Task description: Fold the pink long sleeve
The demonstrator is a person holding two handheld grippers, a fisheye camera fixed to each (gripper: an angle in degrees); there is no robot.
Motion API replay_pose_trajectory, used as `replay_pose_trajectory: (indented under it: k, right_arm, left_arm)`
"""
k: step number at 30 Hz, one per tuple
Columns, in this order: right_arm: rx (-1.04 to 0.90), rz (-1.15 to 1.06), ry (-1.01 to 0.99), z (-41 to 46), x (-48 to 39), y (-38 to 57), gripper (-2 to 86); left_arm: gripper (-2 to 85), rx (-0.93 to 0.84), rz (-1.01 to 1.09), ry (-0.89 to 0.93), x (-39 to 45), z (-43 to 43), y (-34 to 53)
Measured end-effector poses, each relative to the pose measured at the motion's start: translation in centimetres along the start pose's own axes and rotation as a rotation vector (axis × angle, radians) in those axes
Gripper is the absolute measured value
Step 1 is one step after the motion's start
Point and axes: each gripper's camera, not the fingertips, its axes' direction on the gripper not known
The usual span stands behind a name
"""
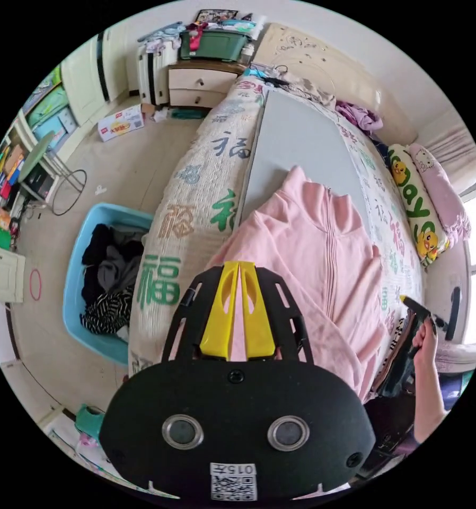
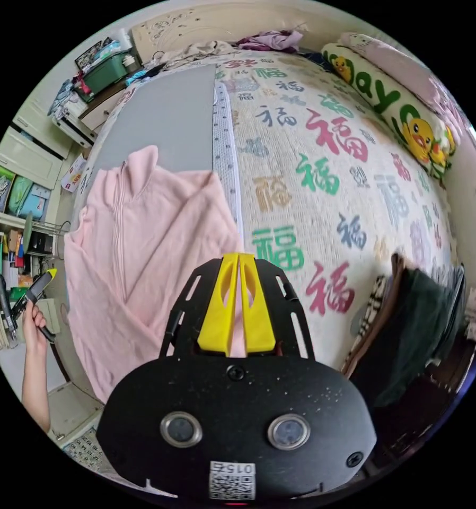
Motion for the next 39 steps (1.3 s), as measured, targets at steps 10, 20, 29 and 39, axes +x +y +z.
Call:
replay_pose_trajectory:
  k: [10, 20, 29, 39]
  right_arm:
    - [-0.167, 0.316, -0.028, -3.9, -6.2, 24.4, -0.5]
    - [-0.163, 0.256, -0.052, -6.3, -7.6, 31.6, -1.0]
    - [-0.009, 0.09, 0.001, -10.8, -9.9, 37.8, -1.0]
    - [0.185, 0.123, 0.073, -15.7, -12.8, 44.7, -0.7]
  left_arm:
    - [-0.4, -0.245, -0.114, 0.135, 10.5, 3.1, 15.1]
    - [-0.4, -0.313, -0.078, 0.133, 12.2, 7.4, 23.1]
    - [-0.7, -0.132, -0.006, 0.166, 12.0, 7.7, 27.0]
    - [-0.8, -0.015, -0.012, 0.313, 8.4, 7.5, 31.6]
